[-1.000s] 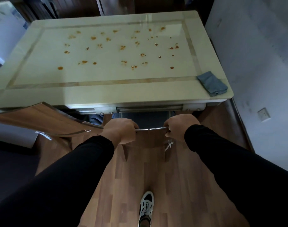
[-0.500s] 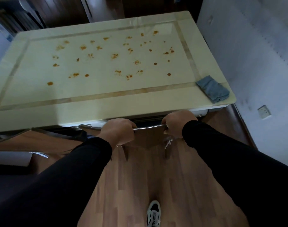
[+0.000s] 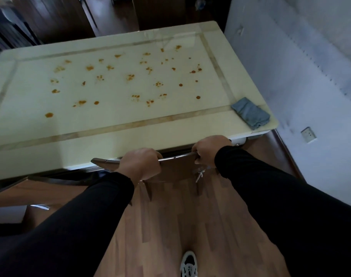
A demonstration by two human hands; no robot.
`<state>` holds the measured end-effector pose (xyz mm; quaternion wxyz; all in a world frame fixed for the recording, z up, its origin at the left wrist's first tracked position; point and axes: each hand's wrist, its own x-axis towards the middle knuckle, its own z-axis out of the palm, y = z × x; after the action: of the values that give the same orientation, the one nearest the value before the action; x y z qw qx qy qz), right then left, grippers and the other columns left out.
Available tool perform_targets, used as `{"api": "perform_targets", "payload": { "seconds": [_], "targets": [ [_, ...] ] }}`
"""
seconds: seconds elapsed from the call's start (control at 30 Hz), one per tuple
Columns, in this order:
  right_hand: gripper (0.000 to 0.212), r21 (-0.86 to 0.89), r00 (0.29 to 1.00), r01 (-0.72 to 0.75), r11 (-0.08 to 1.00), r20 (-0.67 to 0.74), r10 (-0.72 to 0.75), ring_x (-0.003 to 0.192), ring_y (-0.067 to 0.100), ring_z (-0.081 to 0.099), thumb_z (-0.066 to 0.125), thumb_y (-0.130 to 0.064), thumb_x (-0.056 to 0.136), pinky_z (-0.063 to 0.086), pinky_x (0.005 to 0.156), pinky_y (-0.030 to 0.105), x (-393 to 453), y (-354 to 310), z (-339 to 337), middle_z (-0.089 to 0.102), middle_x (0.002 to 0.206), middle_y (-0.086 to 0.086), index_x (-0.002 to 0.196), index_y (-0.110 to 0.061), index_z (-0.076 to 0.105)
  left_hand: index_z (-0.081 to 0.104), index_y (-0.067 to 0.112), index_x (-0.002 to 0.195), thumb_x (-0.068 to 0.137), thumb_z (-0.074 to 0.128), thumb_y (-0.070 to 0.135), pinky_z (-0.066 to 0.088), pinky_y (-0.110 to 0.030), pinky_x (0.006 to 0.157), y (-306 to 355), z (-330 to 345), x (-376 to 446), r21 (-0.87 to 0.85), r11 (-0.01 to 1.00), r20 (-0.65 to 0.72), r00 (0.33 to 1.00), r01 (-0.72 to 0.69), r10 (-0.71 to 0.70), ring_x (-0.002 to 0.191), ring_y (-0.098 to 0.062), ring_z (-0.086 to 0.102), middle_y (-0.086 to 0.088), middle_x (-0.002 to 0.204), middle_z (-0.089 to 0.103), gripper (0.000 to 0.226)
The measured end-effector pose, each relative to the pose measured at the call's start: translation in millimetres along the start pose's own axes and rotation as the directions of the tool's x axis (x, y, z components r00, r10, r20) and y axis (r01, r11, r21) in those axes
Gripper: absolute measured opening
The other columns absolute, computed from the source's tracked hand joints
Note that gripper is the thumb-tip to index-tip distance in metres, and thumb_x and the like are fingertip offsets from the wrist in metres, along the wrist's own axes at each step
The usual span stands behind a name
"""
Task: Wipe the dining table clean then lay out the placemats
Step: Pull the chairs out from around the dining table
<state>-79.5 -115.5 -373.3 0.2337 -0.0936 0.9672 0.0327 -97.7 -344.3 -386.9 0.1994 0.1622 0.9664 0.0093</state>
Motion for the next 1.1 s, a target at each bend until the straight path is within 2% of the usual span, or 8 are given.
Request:
{"api": "perform_targets", "payload": {
  "seconds": [0.13,0.23,0.4,0.53,0.73,0.9,1.0,1.1],
  "targets": [
    [0.033,-0.098,0.994,-0.013,0.995,-0.109,0.002,0.103,0.024,0.058,0.062,-0.054,0.087,0.042,0.082,0.038,-5.7,-4.2,7.0,0.067,0.106,-0.003,0.111,-0.031,0.065,0.066,0.051,0.108,0.071,0.053,0.032,0.045,-0.027,0.064,0.0,1.5,-1.6,0.006,1.000,-0.009,1.000,-0.007,0.007,0.083,-0.019,0.062,0.015,0.095,0.070,0.044],
    [0.041,-0.042,0.981,-0.066,0.997,-0.185,0.057,0.110,0.026,0.052,0.064,-0.051,0.084,0.040,0.089,0.043,-15.4,-8.6,12.2,0.062,0.115,0.001,0.116,-0.026,0.057,0.067,0.049,0.108,0.075,0.053,0.032,0.049,-0.027,0.068,2.0,-1.1,-4.6,0.025,1.000,-0.012,1.000,-0.013,0.013,0.085,-0.019,0.063,0.012,0.097,0.069,0.040],
    [0.076,0.068,0.991,-0.036,0.997,-0.124,0.044,0.140,0.031,0.033,0.065,-0.051,0.085,0.021,0.116,0.053,-47.0,-3.5,12.4,0.041,0.150,0.006,0.147,-0.019,0.033,0.067,0.039,0.109,0.081,0.051,0.025,0.047,-0.028,0.069,8.0,-2.6,-9.5,0.087,0.995,0.031,0.999,-0.046,0.044,0.095,-0.021,0.065,0.007,0.105,0.069,0.036],
    [0.084,0.140,0.988,-0.095,0.986,-0.110,0.111,0.151,0.029,0.011,0.061,-0.047,0.091,0.013,0.118,0.058,-80.7,20.4,9.5,0.020,0.162,0.004,0.155,-0.019,0.016,0.069,0.026,0.112,0.084,0.051,0.022,0.055,-0.033,0.082,18.3,-7.3,-9.9,0.181,0.983,0.102,0.995,-0.027,0.009,0.104,-0.024,0.067,0.000,0.113,0.070,0.033],
    [0.083,0.221,0.972,-0.151,0.964,-0.143,0.185,0.150,0.030,0.015,0.059,-0.051,0.092,0.020,0.118,0.053,-100.8,71.9,8.1,0.020,0.163,0.007,0.155,-0.017,0.016,0.065,0.032,0.115,0.076,0.063,0.028,0.047,-0.025,0.074,79.3,-24.9,-8.9,-0.244,0.969,0.194,0.981,0.030,0.019,0.093,-0.020,0.063,0.002,0.106,0.069,0.039],
    [0.073,0.381,0.943,-0.104,0.919,-0.256,0.213,0.139,0.031,0.035,0.058,-0.048,0.094,0.029,0.114,0.044,-101.5,118.9,-10.3,0.040,0.151,0.012,0.150,-0.011,0.031,0.060,0.020,0.133,0.089,0.059,0.024,0.042,-0.027,0.094,172.6,-60.6,10.0,-0.654,0.755,0.009,0.997,-0.048,0.071,0.115,-0.017,0.058,0.003,0.127,0.063,0.044],
    [0.064,0.493,0.922,-0.075,0.867,-0.296,0.248,0.132,0.030,0.043,0.057,-0.046,0.096,0.035,0.108,0.039,-106.2,149.9,-20.3,0.048,0.144,0.013,0.144,-0.008,0.039,0.064,0.021,0.122,0.085,0.055,0.030,0.048,-0.037,0.096,228.8,-83.5,20.9,-0.862,0.507,-0.063,0.995,-0.016,-0.077,0.103,-0.021,0.061,-0.004,0.118,0.068,0.039],
    [0.057,0.658,0.916,-0.024,0.752,-0.287,0.281,0.128,0.030,0.048,0.057,-0.042,0.097,0.038,0.103,0.036,-116.2,192.7,-26.5,0.052,0.141,0.013,0.140,-0.007,0.045,0.063,0.019,0.117,0.086,0.051,0.036,0.044,-0.050,0.107,282.8,-98.0,29.2,-0.975,0.214,0.006,0.977,0.052,-0.212,0.121,-0.031,0.057,-0.013,0.132,0.061,0.037]
  ]
}}
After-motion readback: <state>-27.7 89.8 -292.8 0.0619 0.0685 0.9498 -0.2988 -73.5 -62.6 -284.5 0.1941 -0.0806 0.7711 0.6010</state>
